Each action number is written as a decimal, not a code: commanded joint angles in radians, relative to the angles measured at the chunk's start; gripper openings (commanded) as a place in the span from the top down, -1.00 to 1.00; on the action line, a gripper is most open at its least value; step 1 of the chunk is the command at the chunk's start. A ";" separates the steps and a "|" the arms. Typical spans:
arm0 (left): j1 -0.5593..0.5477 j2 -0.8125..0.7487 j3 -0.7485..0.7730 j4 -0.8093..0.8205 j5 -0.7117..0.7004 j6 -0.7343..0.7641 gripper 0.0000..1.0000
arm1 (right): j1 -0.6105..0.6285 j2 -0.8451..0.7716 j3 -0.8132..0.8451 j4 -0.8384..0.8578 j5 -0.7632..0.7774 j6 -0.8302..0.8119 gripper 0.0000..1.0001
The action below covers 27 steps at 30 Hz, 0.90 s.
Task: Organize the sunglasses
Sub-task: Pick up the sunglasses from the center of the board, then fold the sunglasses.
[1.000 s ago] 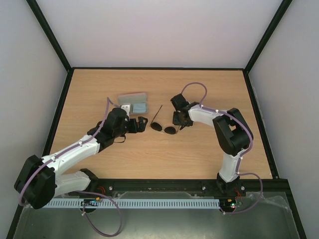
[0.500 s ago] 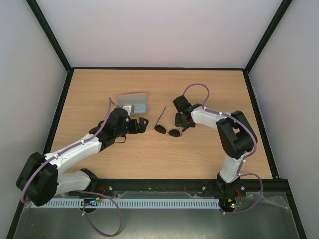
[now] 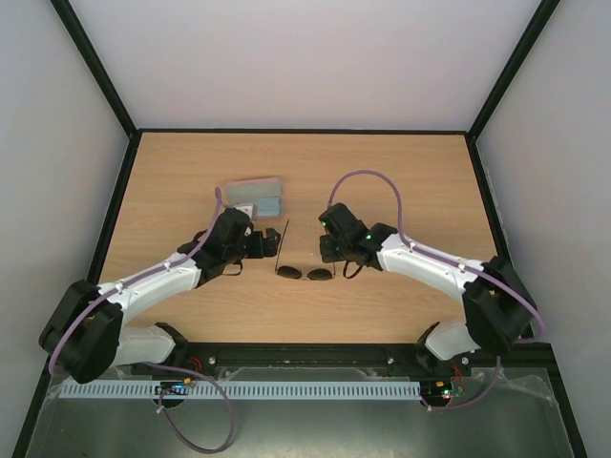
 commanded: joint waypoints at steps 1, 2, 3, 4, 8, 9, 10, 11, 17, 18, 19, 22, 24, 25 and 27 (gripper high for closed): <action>0.006 0.016 -0.032 -0.040 -0.057 0.013 -0.90 | 0.066 -0.077 -0.039 -0.052 0.027 0.035 0.97; 0.007 0.011 -0.045 -0.041 -0.067 0.009 -0.85 | 0.078 -0.089 -0.043 -0.058 0.031 0.040 0.97; 0.007 0.004 -0.055 -0.039 -0.069 0.004 -0.77 | 0.086 -0.101 -0.045 -0.064 0.035 0.044 0.97; 0.007 -0.010 -0.064 -0.036 -0.066 0.001 -0.68 | 0.092 -0.112 -0.048 -0.071 0.035 0.048 0.97; 0.005 -0.037 -0.085 -0.028 -0.051 -0.008 -0.12 | 0.106 -0.148 -0.057 -0.078 0.037 0.054 0.97; 0.005 -0.036 -0.084 -0.028 -0.045 -0.007 -0.04 | 0.108 -0.152 -0.056 -0.078 0.036 0.054 0.97; 0.006 -0.030 -0.082 -0.022 -0.035 -0.003 -0.01 | 0.112 -0.155 -0.055 -0.077 0.034 0.054 0.97; 0.004 -0.022 -0.078 -0.016 -0.019 -0.001 0.03 | 0.115 -0.153 -0.055 -0.074 0.032 0.052 0.97; -0.072 0.044 -0.009 0.005 0.028 0.011 0.11 | 0.122 -0.120 -0.038 -0.064 0.033 0.047 0.97; -0.083 0.053 0.001 0.005 0.025 0.012 0.11 | 0.123 -0.116 -0.037 -0.062 0.033 0.045 0.97; -0.093 0.060 0.007 0.007 0.026 0.015 0.10 | 0.122 -0.113 -0.035 -0.060 0.034 0.044 0.97; -0.124 0.080 0.028 0.014 0.031 0.022 0.11 | 0.122 -0.099 -0.028 -0.062 0.032 0.039 0.97; -0.146 0.093 0.040 0.016 0.032 0.022 0.11 | 0.123 -0.091 -0.026 -0.060 0.032 0.036 0.97; -0.159 0.099 0.046 0.017 0.032 0.022 0.11 | 0.122 -0.087 -0.027 -0.059 0.030 0.033 0.97; -0.185 0.114 0.064 0.015 0.032 0.025 0.11 | 0.123 -0.081 -0.027 -0.056 0.030 0.032 0.97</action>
